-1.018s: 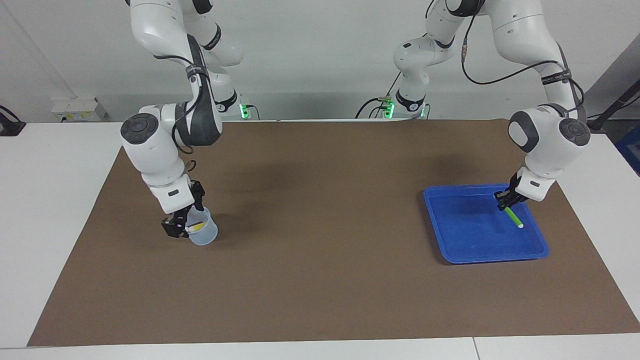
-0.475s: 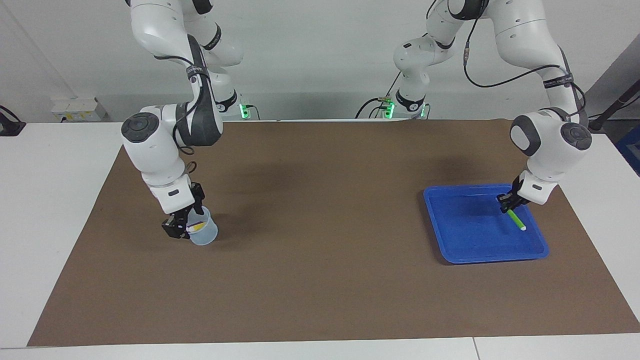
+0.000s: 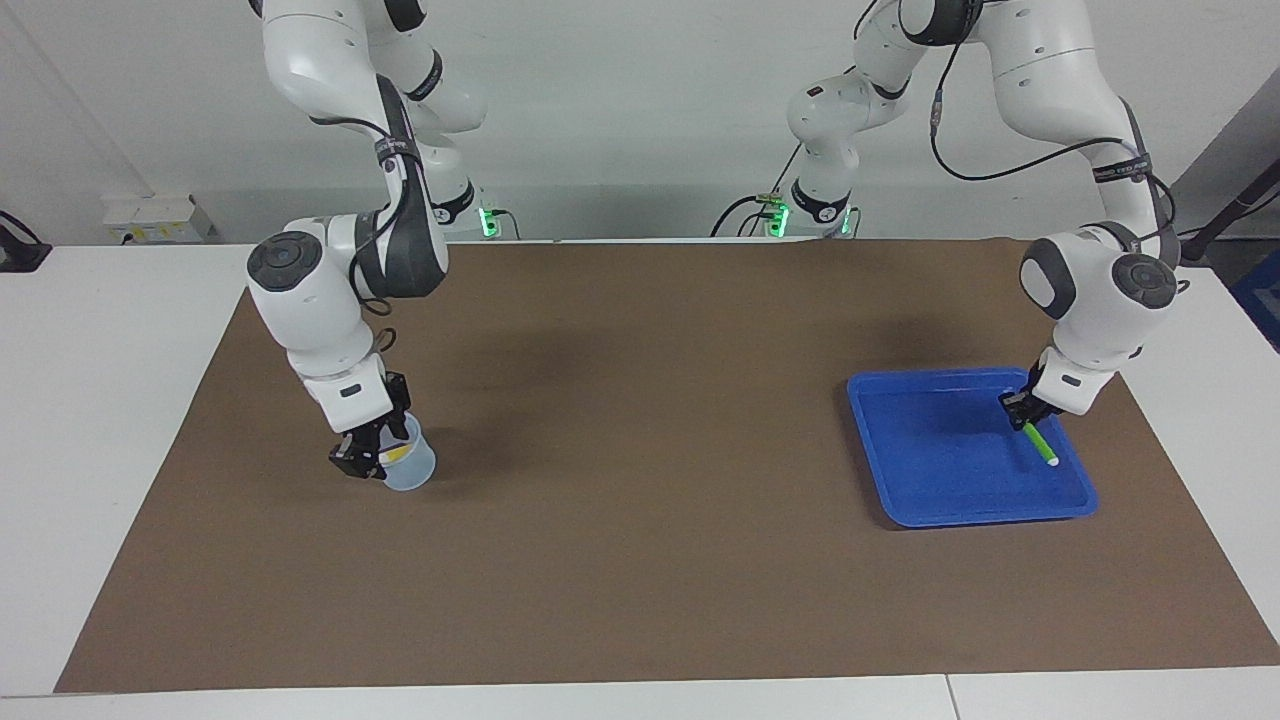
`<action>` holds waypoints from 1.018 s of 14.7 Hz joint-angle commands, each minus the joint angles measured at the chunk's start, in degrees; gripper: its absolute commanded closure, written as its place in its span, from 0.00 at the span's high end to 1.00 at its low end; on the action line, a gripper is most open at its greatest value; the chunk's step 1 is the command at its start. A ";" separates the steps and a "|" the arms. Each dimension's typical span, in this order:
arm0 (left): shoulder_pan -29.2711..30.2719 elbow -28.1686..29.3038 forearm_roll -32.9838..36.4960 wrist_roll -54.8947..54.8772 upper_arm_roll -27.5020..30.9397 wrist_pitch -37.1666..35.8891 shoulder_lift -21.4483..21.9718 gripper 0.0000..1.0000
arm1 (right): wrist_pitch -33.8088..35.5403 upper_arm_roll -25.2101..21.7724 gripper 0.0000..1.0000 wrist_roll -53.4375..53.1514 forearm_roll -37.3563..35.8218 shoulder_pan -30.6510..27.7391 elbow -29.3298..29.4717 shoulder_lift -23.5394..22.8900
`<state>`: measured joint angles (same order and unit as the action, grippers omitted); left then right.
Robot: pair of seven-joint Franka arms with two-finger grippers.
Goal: Right arm passes pens to left for tray arrangement
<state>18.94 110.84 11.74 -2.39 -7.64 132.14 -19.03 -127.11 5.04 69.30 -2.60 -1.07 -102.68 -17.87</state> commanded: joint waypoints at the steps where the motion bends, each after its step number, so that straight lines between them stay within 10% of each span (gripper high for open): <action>1: 0.04 0.69 1.09 -0.34 -0.10 2.24 -0.75 0.00 | 0.02 0.50 0.52 0.58 -1.09 -0.68 0.20 -0.42; 8: 0.48 0.69 1.09 -0.34 -0.01 2.24 -1.36 0.00 | 1.07 0.50 0.34 0.23 -0.74 -0.86 0.72 -0.33; 15: 0.57 0.78 1.09 -0.34 -0.01 2.68 -1.36 0.42 | 2.22 0.50 0.14 -0.04 -0.30 -0.95 1.25 -0.33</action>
<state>19.05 111.15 11.75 -2.39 -7.50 133.26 -20.26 -125.80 5.11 69.24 -2.49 -1.11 -101.75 -17.78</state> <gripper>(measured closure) 0.621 0.780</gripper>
